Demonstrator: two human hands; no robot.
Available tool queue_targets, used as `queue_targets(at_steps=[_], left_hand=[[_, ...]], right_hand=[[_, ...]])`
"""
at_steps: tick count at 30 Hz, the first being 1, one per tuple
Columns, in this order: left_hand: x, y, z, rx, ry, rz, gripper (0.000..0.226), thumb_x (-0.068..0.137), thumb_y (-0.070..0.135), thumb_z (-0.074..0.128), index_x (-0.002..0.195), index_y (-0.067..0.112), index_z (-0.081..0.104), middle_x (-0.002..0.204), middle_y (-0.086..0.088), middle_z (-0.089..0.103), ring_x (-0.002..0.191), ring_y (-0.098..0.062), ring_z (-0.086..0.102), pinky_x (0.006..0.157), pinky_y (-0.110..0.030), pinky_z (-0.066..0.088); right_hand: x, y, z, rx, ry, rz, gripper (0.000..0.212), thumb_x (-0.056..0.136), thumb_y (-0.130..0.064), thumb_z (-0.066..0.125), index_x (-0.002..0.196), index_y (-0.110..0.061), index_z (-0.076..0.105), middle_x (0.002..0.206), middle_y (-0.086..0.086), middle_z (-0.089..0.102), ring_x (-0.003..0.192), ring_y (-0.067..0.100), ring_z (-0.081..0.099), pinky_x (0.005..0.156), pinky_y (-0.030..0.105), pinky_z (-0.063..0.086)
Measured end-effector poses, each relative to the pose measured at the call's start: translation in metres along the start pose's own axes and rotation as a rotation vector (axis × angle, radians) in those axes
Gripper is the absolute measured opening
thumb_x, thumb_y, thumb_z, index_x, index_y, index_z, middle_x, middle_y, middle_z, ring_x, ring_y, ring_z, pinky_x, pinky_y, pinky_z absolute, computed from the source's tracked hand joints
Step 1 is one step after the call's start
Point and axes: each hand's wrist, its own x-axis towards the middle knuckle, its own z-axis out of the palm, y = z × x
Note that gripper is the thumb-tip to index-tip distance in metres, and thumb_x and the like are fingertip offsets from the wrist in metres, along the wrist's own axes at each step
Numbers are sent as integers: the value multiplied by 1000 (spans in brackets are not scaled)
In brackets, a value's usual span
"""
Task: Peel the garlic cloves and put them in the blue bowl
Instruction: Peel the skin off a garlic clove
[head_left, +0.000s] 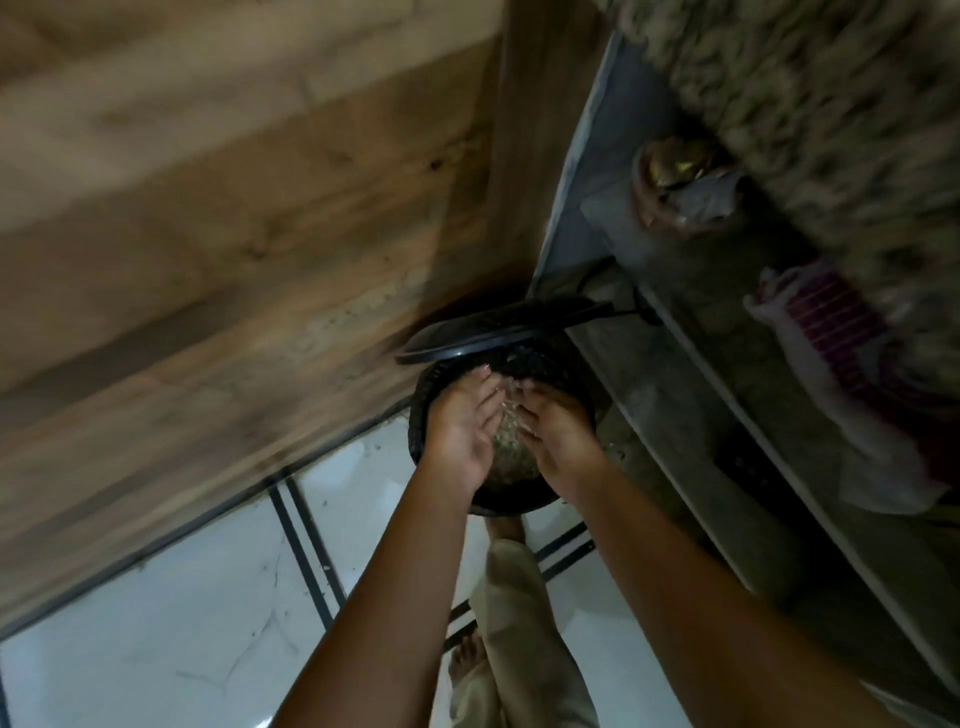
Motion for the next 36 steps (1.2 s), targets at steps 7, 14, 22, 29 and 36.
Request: queue_targets(at_steps=[7, 14, 22, 29, 36], left_hand=[[-175, 67, 47, 101, -71, 193, 38, 97, 16, 43, 133, 4, 47, 137, -15, 51, 126, -26, 50, 97, -31, 47], [-337, 58, 175, 172, -279, 232, 19, 98, 18, 44, 99, 9, 60, 97, -9, 66, 86, -18, 64, 72, -26, 49], [-445, -69, 312, 387, -650, 123, 21, 99, 15, 41, 86, 12, 58, 81, -5, 62, 70, -14, 62, 63, -21, 49], [-498, -223, 395, 615, -851, 94, 12, 94, 10, 50, 86, 12, 58, 75, -3, 63, 61, -10, 60, 56, -18, 47], [-498, -368, 443, 1198, -962, 450, 11, 86, -2, 61, 95, 3, 66, 81, -8, 65, 68, -14, 57, 64, -13, 47]], right_hand=[[-190, -94, -17, 371, -37, -207, 24, 92, -3, 53, 116, 0, 56, 100, 12, 66, 90, 22, 65, 84, 32, 52], [-350, -161, -114, 596, 52, -472, 13, 91, -6, 55, 103, -5, 60, 86, 7, 69, 74, 18, 66, 70, 28, 55], [-460, -151, -285, 778, 335, -699, 12, 89, -2, 54, 98, -7, 59, 85, 8, 65, 72, 20, 61, 67, 28, 51], [-516, -104, -446, 830, 579, -730, 10, 89, -3, 57, 97, -9, 60, 82, 6, 66, 67, 18, 59, 61, 29, 49], [-536, -60, -582, 823, 892, -606, 11, 90, -2, 54, 89, -12, 59, 74, 2, 60, 58, 14, 53, 47, 22, 44]])
